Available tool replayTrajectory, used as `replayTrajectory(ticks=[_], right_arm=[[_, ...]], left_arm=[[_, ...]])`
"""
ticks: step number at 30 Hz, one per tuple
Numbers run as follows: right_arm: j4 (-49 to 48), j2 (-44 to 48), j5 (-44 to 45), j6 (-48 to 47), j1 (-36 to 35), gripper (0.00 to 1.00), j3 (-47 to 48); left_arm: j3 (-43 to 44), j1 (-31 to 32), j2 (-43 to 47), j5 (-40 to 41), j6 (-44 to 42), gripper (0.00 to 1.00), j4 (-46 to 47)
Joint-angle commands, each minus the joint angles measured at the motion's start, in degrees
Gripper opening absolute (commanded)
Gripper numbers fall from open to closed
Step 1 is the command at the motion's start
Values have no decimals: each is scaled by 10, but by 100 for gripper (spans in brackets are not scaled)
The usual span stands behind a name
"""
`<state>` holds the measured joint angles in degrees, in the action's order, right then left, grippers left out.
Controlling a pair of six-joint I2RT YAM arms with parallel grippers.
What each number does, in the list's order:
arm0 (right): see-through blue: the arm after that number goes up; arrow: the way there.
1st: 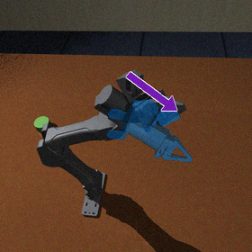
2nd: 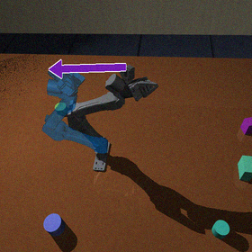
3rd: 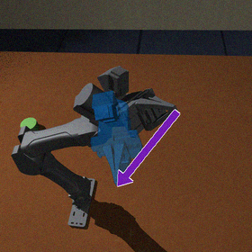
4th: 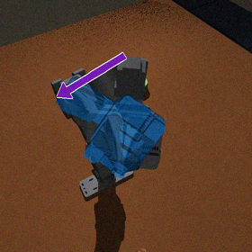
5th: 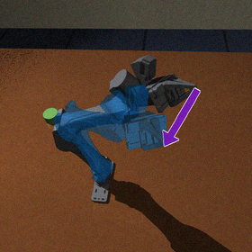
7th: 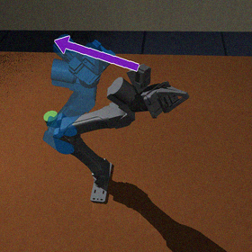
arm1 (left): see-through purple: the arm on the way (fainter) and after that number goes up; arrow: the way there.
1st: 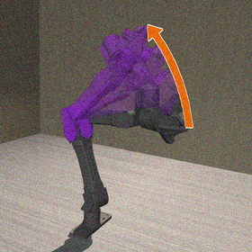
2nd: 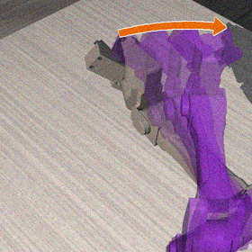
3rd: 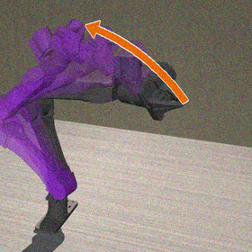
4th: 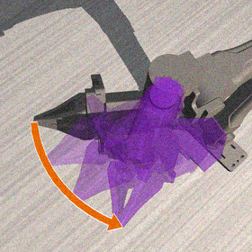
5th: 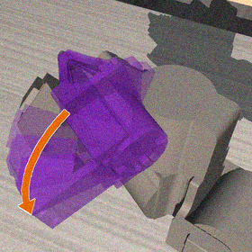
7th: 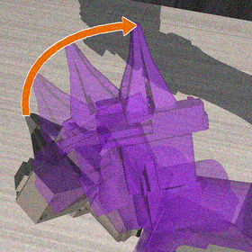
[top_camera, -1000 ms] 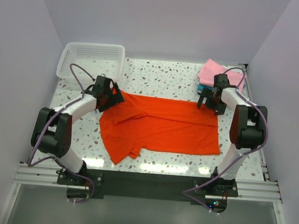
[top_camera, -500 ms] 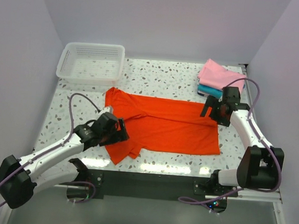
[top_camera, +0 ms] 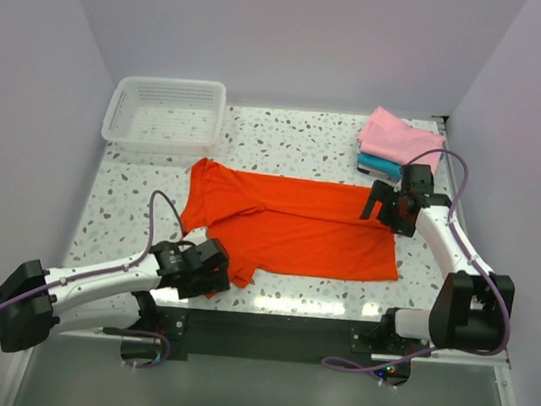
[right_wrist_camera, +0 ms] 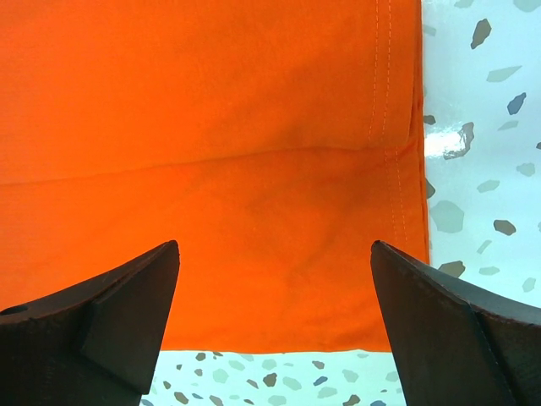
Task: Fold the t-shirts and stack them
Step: Fold the tshirt
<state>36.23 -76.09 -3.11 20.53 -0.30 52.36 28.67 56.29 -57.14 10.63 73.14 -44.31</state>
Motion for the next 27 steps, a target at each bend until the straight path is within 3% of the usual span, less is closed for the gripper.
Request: replayTrajectory(ticks=[1,11,16,19,27], right_arm=[[-4,10,-10,-5,1,99,-1],[-1,21,14,1,1,99,-5],[-2,42,29,13,1,99,-19],[2,62,57,30,1,99,-34],[37,161,94,101,1,99,-111]], left_arm=[[14,12,-10,15,38,84,-12],[-7,13,-37,3,33,38,23],[-9,13,-22,9,35,21,9],[-5,13,-12,19,38,1,-9],[8,13,35,20,10,0,15]])
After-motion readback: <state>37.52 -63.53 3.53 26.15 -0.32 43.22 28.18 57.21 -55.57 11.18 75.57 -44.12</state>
